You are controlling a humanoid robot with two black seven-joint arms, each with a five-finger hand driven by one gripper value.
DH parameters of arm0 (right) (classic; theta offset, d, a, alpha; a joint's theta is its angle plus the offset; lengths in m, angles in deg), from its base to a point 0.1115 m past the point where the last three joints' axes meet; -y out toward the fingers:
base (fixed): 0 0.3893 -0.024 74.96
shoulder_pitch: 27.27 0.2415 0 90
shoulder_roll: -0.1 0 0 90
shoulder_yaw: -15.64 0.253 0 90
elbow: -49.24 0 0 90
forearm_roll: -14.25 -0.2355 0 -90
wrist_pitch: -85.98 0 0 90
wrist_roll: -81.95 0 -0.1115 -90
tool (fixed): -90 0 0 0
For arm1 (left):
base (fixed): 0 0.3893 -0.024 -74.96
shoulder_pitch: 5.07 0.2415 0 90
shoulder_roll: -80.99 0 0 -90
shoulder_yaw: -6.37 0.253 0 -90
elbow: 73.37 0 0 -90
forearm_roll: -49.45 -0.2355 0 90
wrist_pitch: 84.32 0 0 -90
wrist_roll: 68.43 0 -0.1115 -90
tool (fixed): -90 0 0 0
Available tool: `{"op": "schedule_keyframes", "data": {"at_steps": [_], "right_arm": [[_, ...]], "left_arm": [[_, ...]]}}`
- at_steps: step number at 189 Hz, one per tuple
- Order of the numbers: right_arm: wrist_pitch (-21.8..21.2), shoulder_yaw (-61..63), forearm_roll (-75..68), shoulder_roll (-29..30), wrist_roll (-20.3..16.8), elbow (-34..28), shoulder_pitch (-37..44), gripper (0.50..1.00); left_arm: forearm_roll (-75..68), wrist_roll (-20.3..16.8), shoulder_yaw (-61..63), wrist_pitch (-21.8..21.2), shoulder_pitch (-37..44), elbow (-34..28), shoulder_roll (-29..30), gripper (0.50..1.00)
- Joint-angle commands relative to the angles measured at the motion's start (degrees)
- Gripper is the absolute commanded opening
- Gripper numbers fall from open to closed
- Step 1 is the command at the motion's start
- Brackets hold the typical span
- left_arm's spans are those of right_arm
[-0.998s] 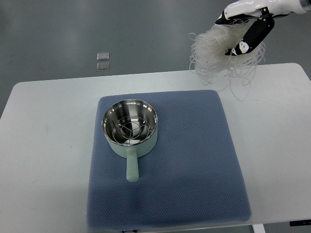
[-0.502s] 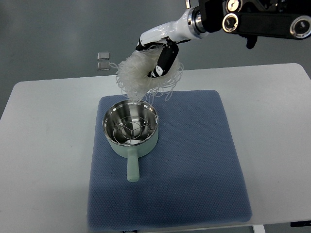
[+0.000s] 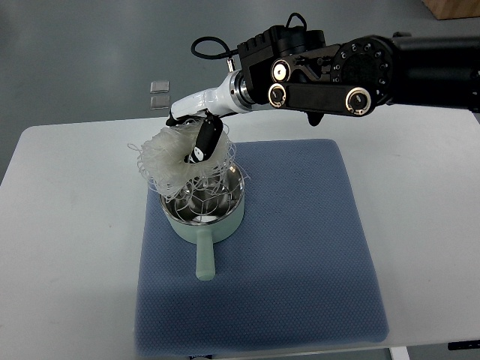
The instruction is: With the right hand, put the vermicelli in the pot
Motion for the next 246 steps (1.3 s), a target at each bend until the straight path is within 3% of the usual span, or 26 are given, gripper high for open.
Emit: {"op": "schedule_keyframes", "data": {"at_steps": [1, 87, 89, 90, 91, 92, 93, 94, 96, 97, 99, 133, 142, 166, 218, 246], "right_arm": [[0.08, 0.17, 0.22, 1.19, -0.03, 1.57, -2.04, 0.5], [1.31, 0.43, 3.73, 2.6, 0.14, 6.49, -10.21, 0.5], [1.31, 0.43, 3.73, 2.6, 0.14, 6.49, -10.3, 0.509], [1.31, 0.43, 3.65, 2.6, 0.14, 6.58, -10.39, 0.62], [1.31, 0.43, 3.65, 2.6, 0.14, 6.58, -10.39, 0.621], [1.31, 0.43, 3.56, 2.6, 0.14, 6.58, -10.56, 0.72], [1.31, 0.43, 3.56, 2.6, 0.14, 6.58, -10.57, 0.721], [1.31, 0.43, 3.47, 2.6, 0.14, 6.58, -10.65, 0.796], [1.31, 0.43, 3.47, 2.6, 0.14, 6.58, -10.65, 0.797], [1.31, 0.52, 3.38, 2.6, 0.23, 6.58, -10.74, 0.849], [1.31, 0.43, 3.3, 2.6, 0.23, 6.58, -10.92, 0.86], [1.05, 0.43, 3.29, 2.6, 0.14, 6.58, -11.27, 0.897], [0.7, 0.52, 3.21, 2.6, 0.14, 6.58, -11.09, 0.928], [0.44, 0.96, 2.86, 2.33, 0.14, 6.49, -10.39, 0.928], [-0.09, 16.69, 2.68, -7.86, 0.14, 6.23, -11.8, 0.928], [-0.36, 27.93, 2.68, -14.89, 0.23, 5.96, -18.73, 0.928]], "left_arm": [[0.0, 0.0, -0.02, 0.0, -0.01, 0.01, 0.0, 1.0], [0.0, 0.0, -0.11, 0.0, -0.01, -0.16, 0.0, 1.0], [0.0, 0.0, -0.02, 0.0, -0.01, -0.16, 0.0, 1.0], [0.0, 0.0, -0.02, 0.0, -0.01, -0.16, 0.0, 1.0], [0.0, 0.0, -0.02, 0.0, -0.01, -0.16, 0.0, 1.0], [0.0, 0.0, -0.11, 0.0, -0.01, -0.16, 0.0, 1.0], [0.0, 0.0, -0.11, 0.0, -0.01, -0.16, 0.0, 1.0], [0.0, 0.0, -0.02, 0.0, 0.07, -0.16, 0.0, 1.0], [0.0, 0.0, -0.02, 0.0, 0.07, -0.16, 0.0, 1.0], [0.0, 0.0, -0.02, 0.0, -0.01, -0.16, 0.0, 1.0], [0.0, 0.0, -0.02, -0.09, -0.01, -0.16, 0.0, 1.0], [0.0, 0.0, -0.02, -0.09, -0.01, -0.25, 0.0, 1.0], [0.0, 0.0, -0.02, 0.0, -0.01, -0.34, 0.0, 1.0], [0.0, 0.0, -0.02, -0.09, -0.01, -0.34, 0.0, 1.0], [0.0, 0.0, -0.02, 0.0, -0.01, -0.34, 0.0, 1.0], [0.0, 0.0, -0.02, 0.0, -0.01, -0.25, 0.0, 1.0]]}}
